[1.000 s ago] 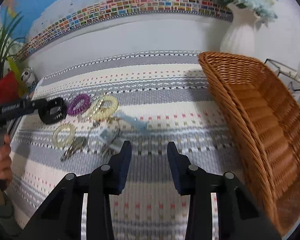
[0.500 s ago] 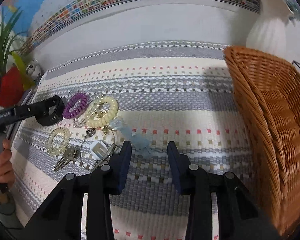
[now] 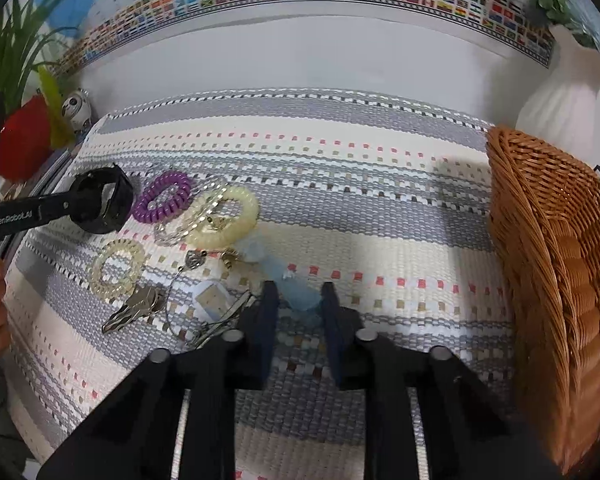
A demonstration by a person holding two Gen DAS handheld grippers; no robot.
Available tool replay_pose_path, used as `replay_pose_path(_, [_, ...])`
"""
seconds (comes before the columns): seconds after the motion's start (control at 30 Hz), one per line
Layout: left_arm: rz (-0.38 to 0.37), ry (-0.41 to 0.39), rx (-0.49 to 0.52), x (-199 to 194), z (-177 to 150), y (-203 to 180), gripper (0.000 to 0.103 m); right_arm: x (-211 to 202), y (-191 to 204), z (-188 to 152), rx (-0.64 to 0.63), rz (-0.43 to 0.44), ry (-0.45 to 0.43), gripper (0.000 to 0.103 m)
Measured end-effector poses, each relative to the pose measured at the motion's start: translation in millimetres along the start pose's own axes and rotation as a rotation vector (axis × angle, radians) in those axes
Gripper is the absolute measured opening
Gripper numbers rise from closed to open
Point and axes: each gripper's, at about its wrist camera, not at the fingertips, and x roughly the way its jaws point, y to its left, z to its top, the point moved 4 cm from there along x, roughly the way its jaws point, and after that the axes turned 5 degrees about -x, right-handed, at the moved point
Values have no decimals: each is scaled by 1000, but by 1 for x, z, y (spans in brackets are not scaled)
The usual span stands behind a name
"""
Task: Organize jewelry
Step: 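Grasp the black watch with the left tool while the right tool grasps the light blue keychain, then carry the watch and keychain into the wicker basket while both tools open to release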
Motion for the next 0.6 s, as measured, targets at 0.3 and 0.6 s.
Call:
replay_pose_path(0.3, [-52,-9,5,-7,-2,2,16,-27,-4,-9,45,-3,-53,16])
replay_pose_path(0.6, [-89,-93,52,-53,-5,-16,15,-92,-16,-23,115,15,-144,16])
